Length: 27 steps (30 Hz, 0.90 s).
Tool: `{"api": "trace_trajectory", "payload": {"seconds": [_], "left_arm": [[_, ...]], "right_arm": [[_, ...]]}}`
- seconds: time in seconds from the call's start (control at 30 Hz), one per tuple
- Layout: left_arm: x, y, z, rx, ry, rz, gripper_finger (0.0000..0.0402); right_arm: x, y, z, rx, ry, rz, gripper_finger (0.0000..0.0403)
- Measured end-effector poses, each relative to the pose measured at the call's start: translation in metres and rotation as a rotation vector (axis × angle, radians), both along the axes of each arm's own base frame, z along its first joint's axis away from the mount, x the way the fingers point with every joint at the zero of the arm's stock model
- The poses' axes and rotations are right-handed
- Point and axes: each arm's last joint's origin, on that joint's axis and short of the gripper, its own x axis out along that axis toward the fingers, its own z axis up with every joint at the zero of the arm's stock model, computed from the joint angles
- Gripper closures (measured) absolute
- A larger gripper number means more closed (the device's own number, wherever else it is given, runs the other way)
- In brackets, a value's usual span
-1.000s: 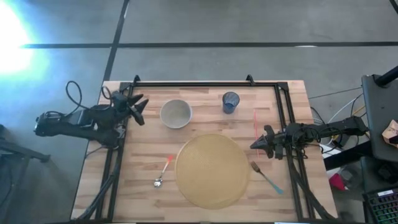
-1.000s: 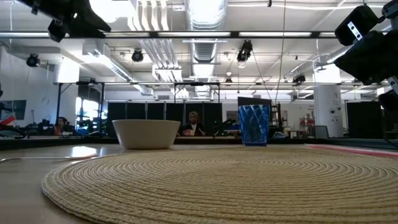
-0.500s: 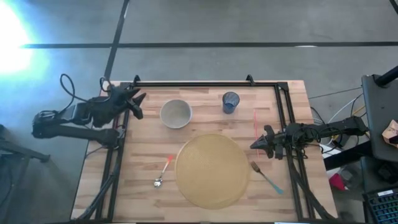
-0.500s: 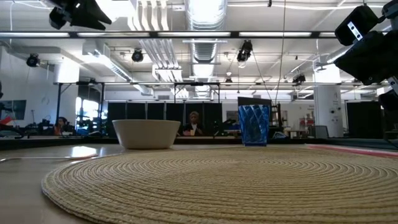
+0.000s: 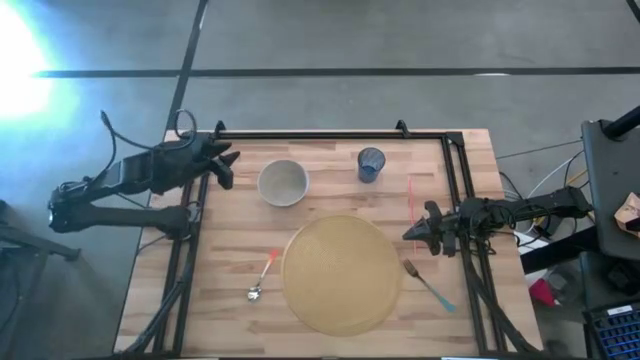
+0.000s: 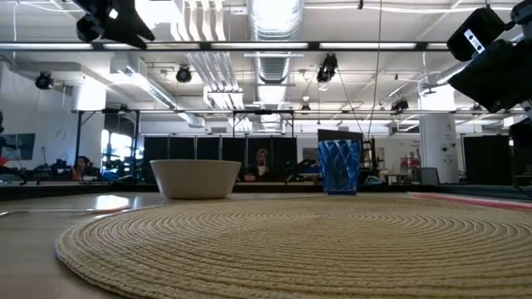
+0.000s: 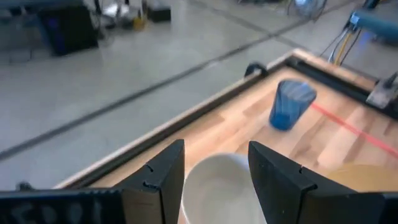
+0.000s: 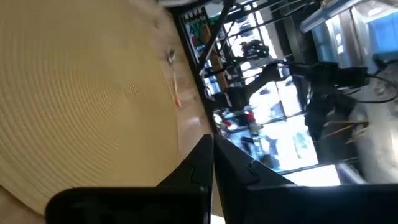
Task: Pick & Place Utensil
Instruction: Put the white bowl on the brown placemat
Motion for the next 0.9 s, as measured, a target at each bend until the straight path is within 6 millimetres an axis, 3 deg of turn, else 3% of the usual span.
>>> {"api": "trace_trajectory", "payload": {"seconds": [0.2,0.4,0.67,0.9], "left_arm": [[0.013,0.021,-0.007,-0.12,0.058,0.01,0.0232],[0.028,0.052,-0.016,-0.26,0.101,0.053,0.0232],[0.052,0.08,-0.035,-0.339,0.195,0.109,0.0232],[0.07,0.098,-0.051,-0.403,0.268,0.147,0.0232]], "right_arm": [[-0.001,0.004,0.004,0.396,0.093,0.075,0.0394],[-0.001,0.004,0.02,0.8,0.07,0.093,0.0394],[-0.005,0.003,0.044,1.075,-0.055,0.209,0.0394],[-0.008,0.003,0.051,1.147,-0.095,0.26,0.0394]]}}
